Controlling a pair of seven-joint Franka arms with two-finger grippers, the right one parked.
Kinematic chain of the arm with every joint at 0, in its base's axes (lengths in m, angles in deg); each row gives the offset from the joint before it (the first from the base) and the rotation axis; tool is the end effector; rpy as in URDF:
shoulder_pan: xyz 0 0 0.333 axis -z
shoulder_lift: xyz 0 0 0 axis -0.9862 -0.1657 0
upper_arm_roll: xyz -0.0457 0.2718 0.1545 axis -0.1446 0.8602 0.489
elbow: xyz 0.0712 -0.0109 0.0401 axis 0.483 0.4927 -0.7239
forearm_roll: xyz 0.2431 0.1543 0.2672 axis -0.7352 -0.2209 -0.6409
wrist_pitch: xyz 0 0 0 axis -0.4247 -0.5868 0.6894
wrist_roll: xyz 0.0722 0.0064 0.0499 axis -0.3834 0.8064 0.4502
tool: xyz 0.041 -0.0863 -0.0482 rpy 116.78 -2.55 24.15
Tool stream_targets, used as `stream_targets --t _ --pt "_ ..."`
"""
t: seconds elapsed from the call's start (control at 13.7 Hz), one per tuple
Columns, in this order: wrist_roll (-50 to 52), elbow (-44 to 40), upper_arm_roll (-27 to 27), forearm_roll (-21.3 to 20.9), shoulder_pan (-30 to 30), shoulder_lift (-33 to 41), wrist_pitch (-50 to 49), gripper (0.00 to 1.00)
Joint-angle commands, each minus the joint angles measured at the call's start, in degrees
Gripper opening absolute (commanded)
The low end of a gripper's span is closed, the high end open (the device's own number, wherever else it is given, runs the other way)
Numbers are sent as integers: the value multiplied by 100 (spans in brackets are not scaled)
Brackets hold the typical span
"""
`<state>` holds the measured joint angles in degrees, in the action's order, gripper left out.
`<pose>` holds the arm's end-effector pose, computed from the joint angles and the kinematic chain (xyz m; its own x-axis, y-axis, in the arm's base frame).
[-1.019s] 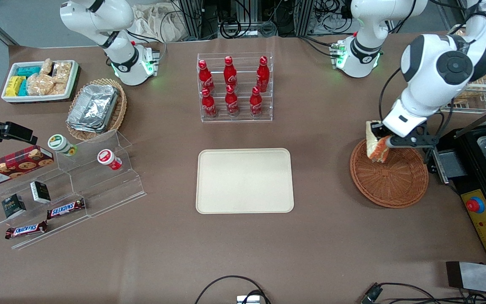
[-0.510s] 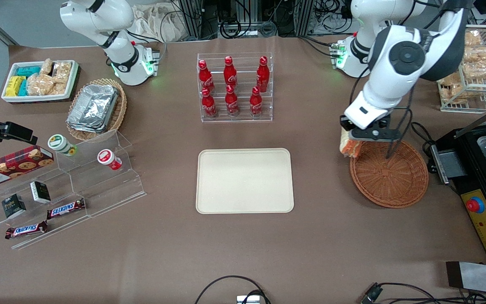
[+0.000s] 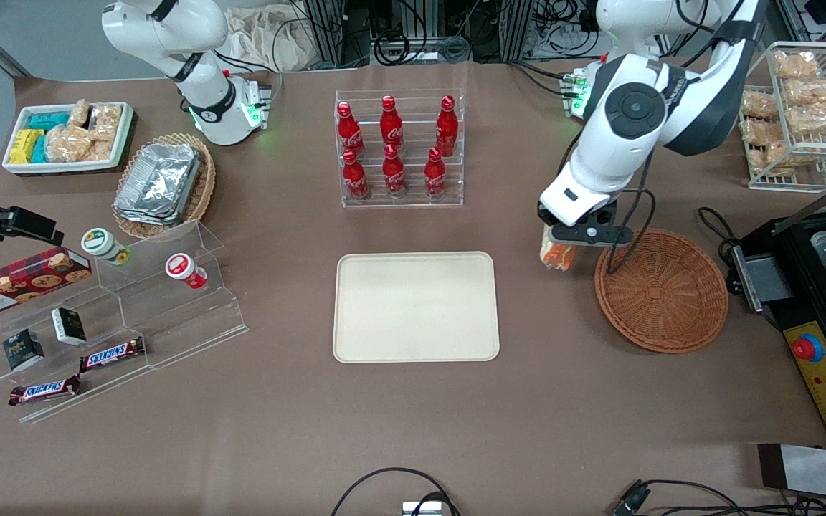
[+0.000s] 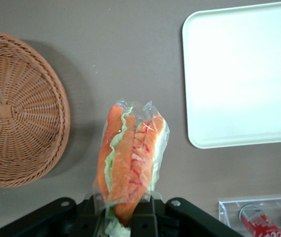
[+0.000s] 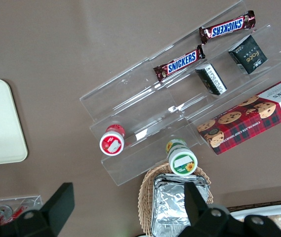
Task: Place sandwich from basket to tray
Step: 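Carry the held sandwich with the left gripper over to the cream tray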
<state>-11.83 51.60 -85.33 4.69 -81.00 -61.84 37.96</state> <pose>0.4818 -0.2607 0.4224 0.9962 -0.0844 -0.0210 -0.0850 -0.9959 -0.0321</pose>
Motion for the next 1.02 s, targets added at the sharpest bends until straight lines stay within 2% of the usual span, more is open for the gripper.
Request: stream_targets --t 0.0,0.22,0.66,0.95 --pt "641 -498 -326 -383 -25 -528 -68 11" --pt "1177 -893 -634 -743 1 -985 -51 11" --pt "1828 -1667 -653 -1368 563 -1978 -42 11" --pt "2250 -1826 -653 -1789 712 -2453 344 11"
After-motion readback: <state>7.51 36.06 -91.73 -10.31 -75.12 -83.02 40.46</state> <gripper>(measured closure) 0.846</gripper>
